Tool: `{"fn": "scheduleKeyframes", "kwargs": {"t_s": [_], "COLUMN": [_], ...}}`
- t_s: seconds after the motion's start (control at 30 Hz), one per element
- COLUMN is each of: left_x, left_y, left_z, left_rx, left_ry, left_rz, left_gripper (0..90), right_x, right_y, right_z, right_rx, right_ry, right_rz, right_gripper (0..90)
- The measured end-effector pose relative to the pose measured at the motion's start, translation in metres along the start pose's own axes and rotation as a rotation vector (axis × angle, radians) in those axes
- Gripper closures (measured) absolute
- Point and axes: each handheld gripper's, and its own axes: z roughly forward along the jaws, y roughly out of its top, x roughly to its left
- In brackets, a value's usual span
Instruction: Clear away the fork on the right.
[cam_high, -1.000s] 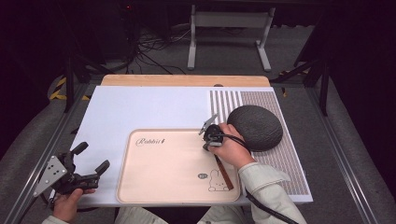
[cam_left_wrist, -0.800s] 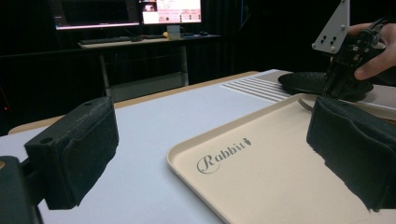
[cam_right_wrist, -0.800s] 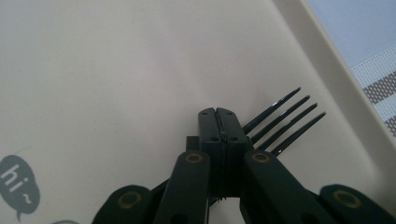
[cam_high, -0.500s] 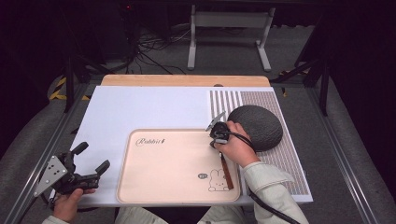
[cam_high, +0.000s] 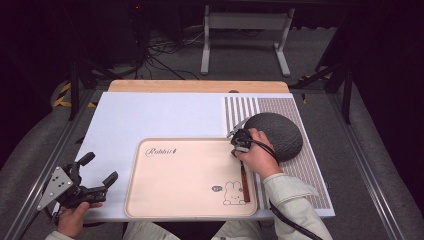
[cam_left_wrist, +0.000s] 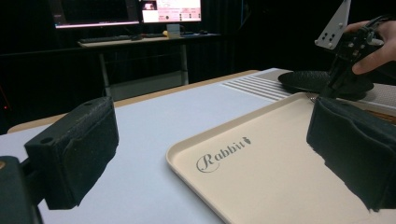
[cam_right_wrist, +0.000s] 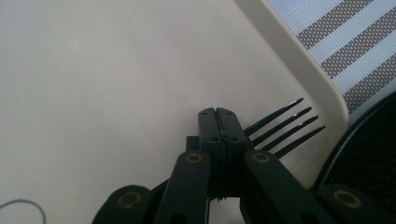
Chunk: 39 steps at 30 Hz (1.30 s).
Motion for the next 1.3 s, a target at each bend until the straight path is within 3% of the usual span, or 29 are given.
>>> {"fn": "scheduleKeyframes", "kwargs": {"t_s": [0.2,0.27,0.37,0.5,0.73,0.93,1.0,1.13,1.2,1.3], "left_x": [0.000,0.000,0.000,0.000,0.000,0.000,0.000,0.000,0.000,0.001], "left_y": [0.000,0.000,0.000,0.000,0.000,0.000,0.000,0.001,0.001,0.001], "left_z": [0.000,0.000,0.000,0.000,-0.001,-0.001,0.000,0.000,0.000,0.000], "left_rx": [0.005,0.007,0.008,0.008,0.002,0.002,0.002,0.000,0.001,-0.002], "left_ry": [-0.002,-0.001,-0.001,-0.002,-0.002,-0.001,-0.001,-0.002,-0.001,0.002], "left_rz": [0.005,0.005,0.001,0.003,-0.001,-0.002,0.000,0.001,0.002,0.002], "left_gripper": [2.8,2.8,2.8,2.8,2.8,2.8,2.8,2.8,2.8,2.8], "right_x": [-0.002,-0.001,0.000,0.002,0.008,0.015,0.016,0.017,0.017,0.014], "right_y": [-0.002,-0.002,-0.001,0.001,0.002,-0.007,-0.011,-0.022,-0.025,-0.040], "right_z": [-0.001,-0.003,-0.007,-0.016,-0.040,-0.066,-0.073,-0.087,-0.089,-0.100], "right_rx": [0.004,-0.021,-0.052,-0.106,-0.209,-0.337,-0.369,-0.440,-0.448,-0.513], "right_ry": [-0.008,-0.006,-0.019,-0.011,0.006,0.021,0.008,0.020,0.019,0.001], "right_rz": [0.013,-0.004,0.016,-0.020,-0.028,-0.073,-0.063,-0.049,-0.047,-0.057], "right_gripper": [90.0,90.0,90.0,89.2,73.3,43.7,36.5,27.9,26.5,19.6]}}
